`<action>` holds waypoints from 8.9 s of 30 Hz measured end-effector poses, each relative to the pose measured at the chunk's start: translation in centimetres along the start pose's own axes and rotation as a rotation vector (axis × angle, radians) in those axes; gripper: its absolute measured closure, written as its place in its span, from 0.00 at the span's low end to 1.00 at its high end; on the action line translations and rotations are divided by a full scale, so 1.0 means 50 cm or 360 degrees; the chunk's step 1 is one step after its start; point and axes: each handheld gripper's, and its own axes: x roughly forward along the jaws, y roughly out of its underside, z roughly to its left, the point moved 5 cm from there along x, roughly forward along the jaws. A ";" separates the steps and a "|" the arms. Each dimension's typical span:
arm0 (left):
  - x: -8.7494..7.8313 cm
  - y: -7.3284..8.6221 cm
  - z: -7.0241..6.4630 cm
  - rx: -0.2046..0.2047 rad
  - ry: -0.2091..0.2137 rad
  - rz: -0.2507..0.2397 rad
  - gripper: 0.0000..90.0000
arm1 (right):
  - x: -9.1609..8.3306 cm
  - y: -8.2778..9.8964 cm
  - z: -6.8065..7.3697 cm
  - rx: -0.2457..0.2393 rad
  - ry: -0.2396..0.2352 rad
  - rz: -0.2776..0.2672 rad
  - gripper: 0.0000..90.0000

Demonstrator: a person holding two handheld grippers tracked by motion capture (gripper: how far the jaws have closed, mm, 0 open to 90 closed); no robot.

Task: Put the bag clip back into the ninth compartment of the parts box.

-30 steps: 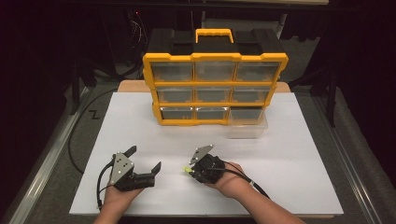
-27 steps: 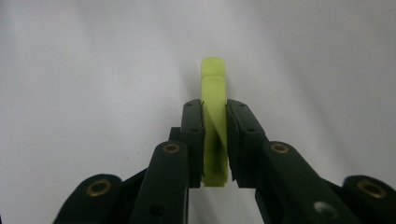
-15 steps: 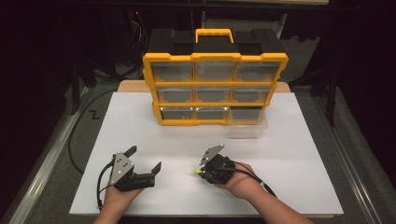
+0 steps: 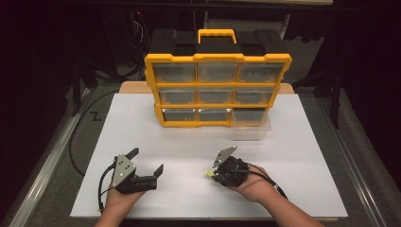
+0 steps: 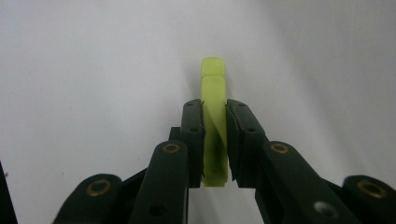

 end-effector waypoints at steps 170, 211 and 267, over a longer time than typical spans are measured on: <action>-0.002 0.005 -0.004 0.0012 0.0037 0.0000 0.00 | -0.241 -0.056 -0.295 -0.0054 0.0083 0.0500 0.89; -0.005 0.006 -0.002 -0.0002 0.0039 -0.0002 0.00 | -0.159 -0.090 -0.360 -0.0039 0.0145 0.0538 0.89; -0.001 0.005 -0.007 0.0019 0.0044 0.0005 0.00 | -0.231 -0.015 -0.284 0.0126 0.0136 0.0490 0.44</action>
